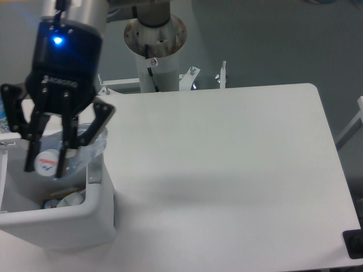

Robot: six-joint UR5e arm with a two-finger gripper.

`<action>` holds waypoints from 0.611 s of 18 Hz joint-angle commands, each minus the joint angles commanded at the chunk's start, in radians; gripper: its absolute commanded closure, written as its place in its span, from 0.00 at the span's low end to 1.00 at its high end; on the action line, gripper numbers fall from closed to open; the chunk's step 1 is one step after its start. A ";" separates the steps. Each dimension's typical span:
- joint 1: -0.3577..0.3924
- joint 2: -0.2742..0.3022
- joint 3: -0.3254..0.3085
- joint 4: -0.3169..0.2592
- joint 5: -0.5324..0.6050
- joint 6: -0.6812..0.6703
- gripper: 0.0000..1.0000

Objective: Place the trash in the trash can
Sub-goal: 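Lift the bottle and carry it over the trash bin, then lower the bottle into the bin and open the gripper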

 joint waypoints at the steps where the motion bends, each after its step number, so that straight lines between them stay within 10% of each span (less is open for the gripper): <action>1: -0.012 -0.006 0.000 0.000 0.000 0.000 0.67; 11: -0.062 -0.043 -0.031 0.000 0.000 -0.002 0.67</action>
